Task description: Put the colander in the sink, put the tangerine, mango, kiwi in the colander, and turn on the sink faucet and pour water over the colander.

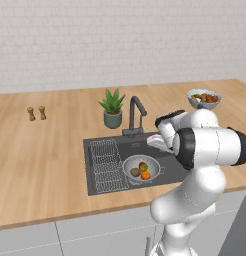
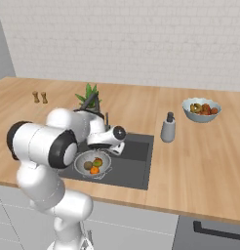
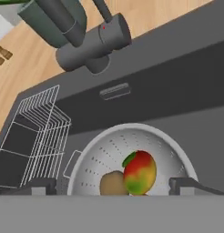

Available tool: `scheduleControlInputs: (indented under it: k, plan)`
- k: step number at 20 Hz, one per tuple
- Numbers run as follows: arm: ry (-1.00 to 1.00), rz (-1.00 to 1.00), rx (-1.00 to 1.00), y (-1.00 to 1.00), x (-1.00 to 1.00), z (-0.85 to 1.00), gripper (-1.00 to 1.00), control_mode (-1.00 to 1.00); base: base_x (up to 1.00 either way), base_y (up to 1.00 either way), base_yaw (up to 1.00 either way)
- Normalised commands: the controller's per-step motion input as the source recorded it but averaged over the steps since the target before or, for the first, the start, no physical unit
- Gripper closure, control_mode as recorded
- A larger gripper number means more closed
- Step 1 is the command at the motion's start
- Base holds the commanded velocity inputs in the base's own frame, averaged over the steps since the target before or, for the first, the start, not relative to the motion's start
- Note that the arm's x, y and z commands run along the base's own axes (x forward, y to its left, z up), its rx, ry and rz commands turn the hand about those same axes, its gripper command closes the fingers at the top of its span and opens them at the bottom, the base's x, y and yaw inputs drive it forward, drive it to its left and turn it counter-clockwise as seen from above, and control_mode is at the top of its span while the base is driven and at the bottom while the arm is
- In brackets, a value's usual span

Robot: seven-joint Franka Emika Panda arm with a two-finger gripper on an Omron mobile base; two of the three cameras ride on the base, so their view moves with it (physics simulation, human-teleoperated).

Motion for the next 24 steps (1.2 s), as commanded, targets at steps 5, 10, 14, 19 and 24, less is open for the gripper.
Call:
scheduleControlInputs:
  k: [5, 10, 14, 19, 24]
  plan:
    - [-0.07, 0.02, 0.20, -0.28, 0.18, 0.91, -1.00, -1.00, 0.00, 0.00, 0.00]
    - [-0.03, 0.05, 0.20, -0.02, 0.39, 0.28, -1.00, -1.00, 0.00, 0.00, 0.00]
    - [-0.02, 0.08, 0.19, 0.00, 0.49, 0.01, -1.00, -1.00, 0.00, 0.00, 0.00]
    - [-0.09, 0.11, 0.11, 0.16, 0.15, 0.00, -1.00, -1.00, 0.00, 0.00, 0.00]
    - [-0.19, 0.08, 0.02, 0.25, 0.17, 0.00, -1.00, -1.00, 0.00, 0.00, 0.00]
